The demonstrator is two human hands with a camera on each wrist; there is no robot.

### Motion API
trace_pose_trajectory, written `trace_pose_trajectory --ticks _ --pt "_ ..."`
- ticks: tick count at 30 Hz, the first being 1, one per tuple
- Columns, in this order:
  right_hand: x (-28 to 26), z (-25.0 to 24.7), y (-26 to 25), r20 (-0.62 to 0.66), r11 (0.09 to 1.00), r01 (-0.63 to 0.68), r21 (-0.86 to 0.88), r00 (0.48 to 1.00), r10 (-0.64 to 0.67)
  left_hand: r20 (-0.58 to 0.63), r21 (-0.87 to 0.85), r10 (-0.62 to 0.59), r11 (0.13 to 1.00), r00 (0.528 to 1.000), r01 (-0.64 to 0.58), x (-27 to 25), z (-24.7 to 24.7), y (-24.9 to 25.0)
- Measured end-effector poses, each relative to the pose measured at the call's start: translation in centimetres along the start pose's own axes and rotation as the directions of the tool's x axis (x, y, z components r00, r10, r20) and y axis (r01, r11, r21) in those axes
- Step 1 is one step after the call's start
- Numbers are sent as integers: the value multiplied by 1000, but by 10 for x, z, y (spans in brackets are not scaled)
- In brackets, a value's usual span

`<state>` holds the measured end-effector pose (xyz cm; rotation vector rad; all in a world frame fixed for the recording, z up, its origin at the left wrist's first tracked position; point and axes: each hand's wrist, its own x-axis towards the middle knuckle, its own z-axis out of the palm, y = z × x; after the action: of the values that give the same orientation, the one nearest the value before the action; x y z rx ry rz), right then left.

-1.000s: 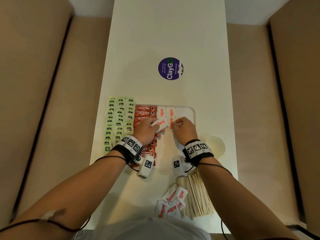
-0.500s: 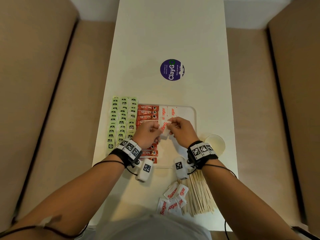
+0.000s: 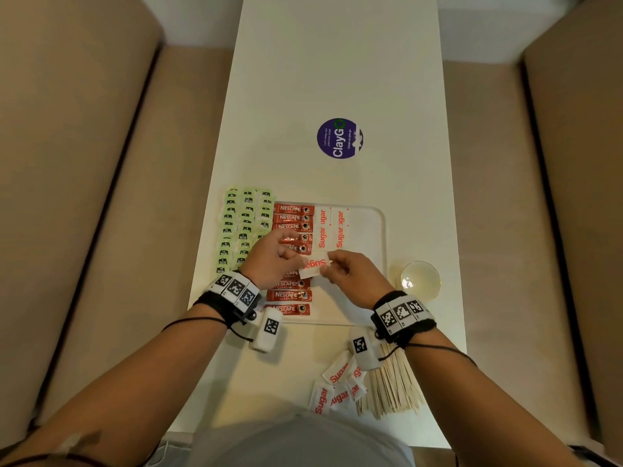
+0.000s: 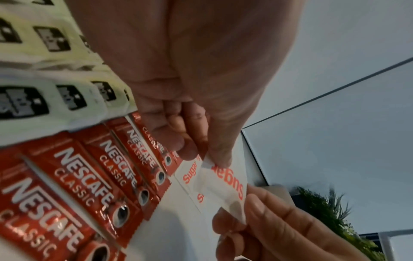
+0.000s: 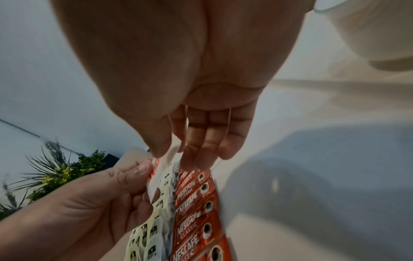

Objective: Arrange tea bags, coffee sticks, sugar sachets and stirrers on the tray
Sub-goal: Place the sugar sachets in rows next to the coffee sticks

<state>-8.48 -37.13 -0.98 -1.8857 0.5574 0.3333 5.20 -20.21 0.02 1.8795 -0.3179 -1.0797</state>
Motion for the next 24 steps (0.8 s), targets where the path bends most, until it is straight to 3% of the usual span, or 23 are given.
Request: trace_pose_trajectory --ticks 5,8,11,16,19,24 --pt "-4 7 -2 -85 996 8 90 996 0 85 91 31 995 996 -38 -1 -7 5" --pt "-3 7 -3 -28 1000 14 3 1000 -14 161 124 48 990 986 -68 -3 -6 12" --pt "-1 8 -1 13 999 -33 -29 999 33 130 119 51 991 990 -67 -2 -3 10" --pt "-3 14 5 27 954 -143 264 990 141 120 154 28 987 992 -46 -2 8 -9" --pt "-5 20 10 31 931 -170 324 985 169 127 193 21 980 992 -45 -2 14 -21" --pt "-3 27 30 -9 989 -138 51 990 138 52 180 28 983 998 -37 -1 18 -22"
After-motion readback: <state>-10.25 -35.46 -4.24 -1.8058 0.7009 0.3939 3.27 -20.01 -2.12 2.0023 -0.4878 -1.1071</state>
